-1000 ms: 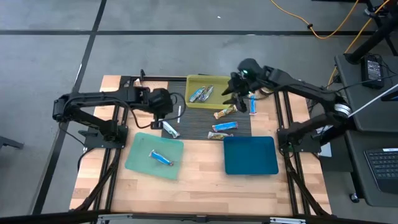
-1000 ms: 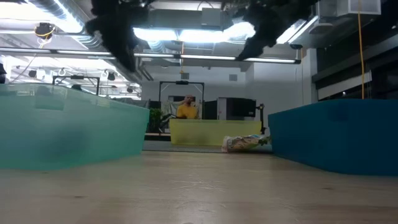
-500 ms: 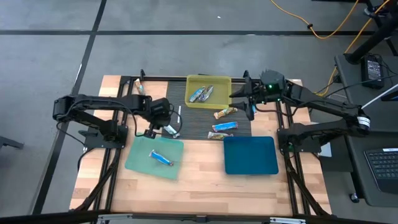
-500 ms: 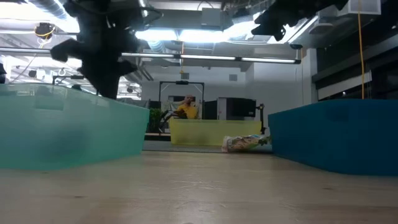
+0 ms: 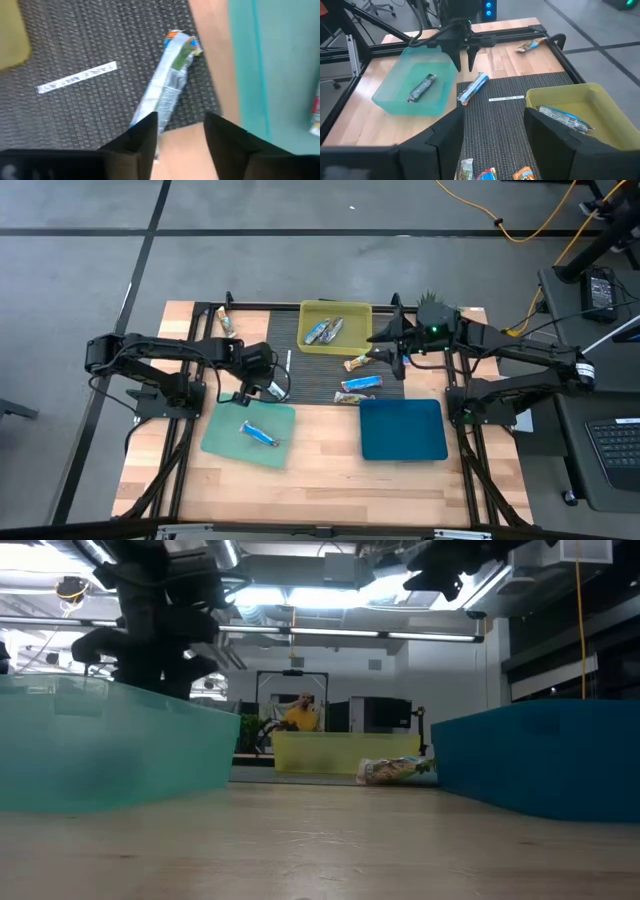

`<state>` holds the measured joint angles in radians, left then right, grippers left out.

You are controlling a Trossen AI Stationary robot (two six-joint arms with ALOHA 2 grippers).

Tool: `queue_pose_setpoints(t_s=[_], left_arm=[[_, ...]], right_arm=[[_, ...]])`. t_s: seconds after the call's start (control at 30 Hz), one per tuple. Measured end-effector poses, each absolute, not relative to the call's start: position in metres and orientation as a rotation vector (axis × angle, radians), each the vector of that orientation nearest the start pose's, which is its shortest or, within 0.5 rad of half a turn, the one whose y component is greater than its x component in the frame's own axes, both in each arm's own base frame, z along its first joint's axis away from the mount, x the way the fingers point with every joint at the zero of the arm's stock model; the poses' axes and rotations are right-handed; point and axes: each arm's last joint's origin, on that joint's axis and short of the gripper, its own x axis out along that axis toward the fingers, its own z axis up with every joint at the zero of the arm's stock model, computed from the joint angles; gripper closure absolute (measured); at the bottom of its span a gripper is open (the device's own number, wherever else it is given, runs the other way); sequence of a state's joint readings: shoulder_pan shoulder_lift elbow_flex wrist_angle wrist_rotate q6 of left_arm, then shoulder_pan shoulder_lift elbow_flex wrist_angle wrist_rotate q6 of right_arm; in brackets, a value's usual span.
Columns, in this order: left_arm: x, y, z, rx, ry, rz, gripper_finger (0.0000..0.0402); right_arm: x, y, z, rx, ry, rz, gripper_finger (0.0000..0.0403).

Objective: Pick and place Granola Bars by type
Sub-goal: Put the yellow granola bar into the blue bin

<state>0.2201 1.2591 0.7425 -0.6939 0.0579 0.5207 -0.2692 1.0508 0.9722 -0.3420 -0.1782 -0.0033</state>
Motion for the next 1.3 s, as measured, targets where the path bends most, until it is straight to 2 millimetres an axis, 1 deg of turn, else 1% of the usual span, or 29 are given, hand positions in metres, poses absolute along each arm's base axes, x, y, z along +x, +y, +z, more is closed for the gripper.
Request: queue_pose_setpoints(t_s=[0.13,0.2,0.3,0.47,0.63,0.73,0.93,1.13,1.3], left_arm=[[0.216,0.051,0.194,0.365,1.189,-0.129,0.0207],[0.219,0.055,0.191,0.362,1.184,-0.116,0.0191],[0.224,0.060,0.180,0.329,1.217,-0.135,0.0172],[0.230,0.062,0.162,0.317,1.285,-0.174,0.0156],[0.236,0.064,0.147,0.308,1.321,-0.186,0.0156],[0.239,0.064,0.141,0.302,1.336,-0.193,0.0160],[0.239,0.064,0.141,0.297,1.338,-0.191,0.0182],[0.238,0.065,0.146,0.277,1.326,-0.135,0.0233],[0.242,0.067,0.159,0.281,1.313,-0.083,0.0285]], right_arm=[[0.220,-0.054,0.337,0.078,0.381,-0.095,0.0195],[0.221,-0.054,0.338,0.080,0.367,-0.096,0.0195],[0.221,-0.054,0.338,0.089,0.366,-0.108,0.0195],[0.221,-0.054,0.338,0.098,0.366,-0.112,0.0195],[0.221,-0.054,0.338,0.092,0.367,-0.112,0.0195],[0.221,-0.054,0.338,0.070,0.368,-0.111,0.0195],[0.221,-0.055,0.338,0.066,0.368,-0.113,0.0195],[0.221,-0.056,0.338,0.057,0.370,-0.134,0.0195],[0.221,-0.056,0.338,0.035,0.371,-0.131,0.0195]])
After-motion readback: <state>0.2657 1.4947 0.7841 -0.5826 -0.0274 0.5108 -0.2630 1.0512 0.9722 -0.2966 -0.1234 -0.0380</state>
